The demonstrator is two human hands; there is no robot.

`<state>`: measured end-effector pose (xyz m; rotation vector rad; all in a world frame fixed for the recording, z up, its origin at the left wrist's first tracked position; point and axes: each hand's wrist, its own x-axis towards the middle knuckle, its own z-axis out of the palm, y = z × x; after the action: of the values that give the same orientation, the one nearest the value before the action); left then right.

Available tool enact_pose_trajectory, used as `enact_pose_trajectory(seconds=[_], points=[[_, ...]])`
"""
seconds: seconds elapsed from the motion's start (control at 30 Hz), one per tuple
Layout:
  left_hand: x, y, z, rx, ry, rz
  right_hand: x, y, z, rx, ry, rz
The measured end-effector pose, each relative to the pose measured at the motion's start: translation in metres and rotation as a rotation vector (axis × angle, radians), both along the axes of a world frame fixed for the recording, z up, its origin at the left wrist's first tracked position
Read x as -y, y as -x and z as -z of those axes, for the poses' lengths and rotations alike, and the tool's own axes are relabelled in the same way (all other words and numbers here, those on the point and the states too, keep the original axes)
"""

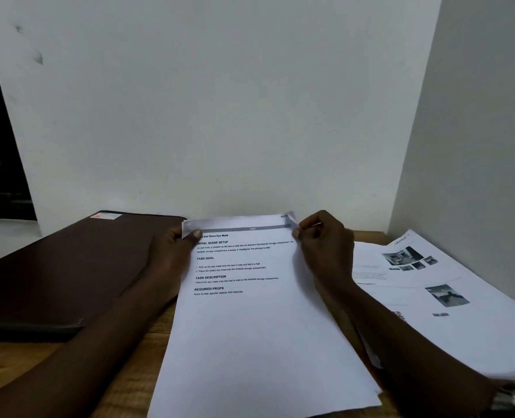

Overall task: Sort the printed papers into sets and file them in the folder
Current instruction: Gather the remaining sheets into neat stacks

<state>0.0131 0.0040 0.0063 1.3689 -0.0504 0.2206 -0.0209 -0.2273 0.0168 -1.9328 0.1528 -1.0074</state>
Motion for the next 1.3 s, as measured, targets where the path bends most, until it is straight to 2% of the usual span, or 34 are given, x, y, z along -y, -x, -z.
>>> enact_pose_trajectory(seconds=[0.27, 0.37, 0.43, 0.53, 0.63, 0.7, 0.83, 1.07, 1.3], points=[[-0.002, -0.001, 0.0, -0.017, 0.012, -0.044, -0.007, 0.005, 0.005, 0.044, 0.152, 0.009], [-0.004, -0.002, -0.001, -0.013, 0.006, -0.057, -0.007, 0.005, 0.006, 0.187, 0.272, -0.077], [-0.006, -0.004, 0.0, -0.015, 0.009, -0.064, -0.01, 0.006, 0.006, 0.216, 0.301, -0.206], [-0.009, -0.004, 0.002, -0.003, -0.009, -0.069, -0.019, 0.011, 0.003, 0.113, 0.216, -0.431], [-0.008, -0.001, -0.001, -0.001, 0.011, -0.051, -0.024, 0.014, -0.002, 0.013, -0.055, -0.543], [-0.008, 0.001, -0.003, 0.0, 0.029, -0.017, -0.024, 0.012, -0.003, -0.01, -0.171, -0.468], [-0.004, 0.005, -0.004, 0.021, 0.045, 0.034, -0.011, 0.002, -0.001, -0.013, -0.144, -0.143], [-0.002, 0.009, -0.006, 0.036, 0.042, 0.067, -0.002, 0.003, -0.003, -0.043, -0.301, -0.14], [-0.002, 0.007, -0.005, 0.032, 0.058, 0.033, -0.004, 0.005, -0.007, 0.017, -0.155, -0.103]])
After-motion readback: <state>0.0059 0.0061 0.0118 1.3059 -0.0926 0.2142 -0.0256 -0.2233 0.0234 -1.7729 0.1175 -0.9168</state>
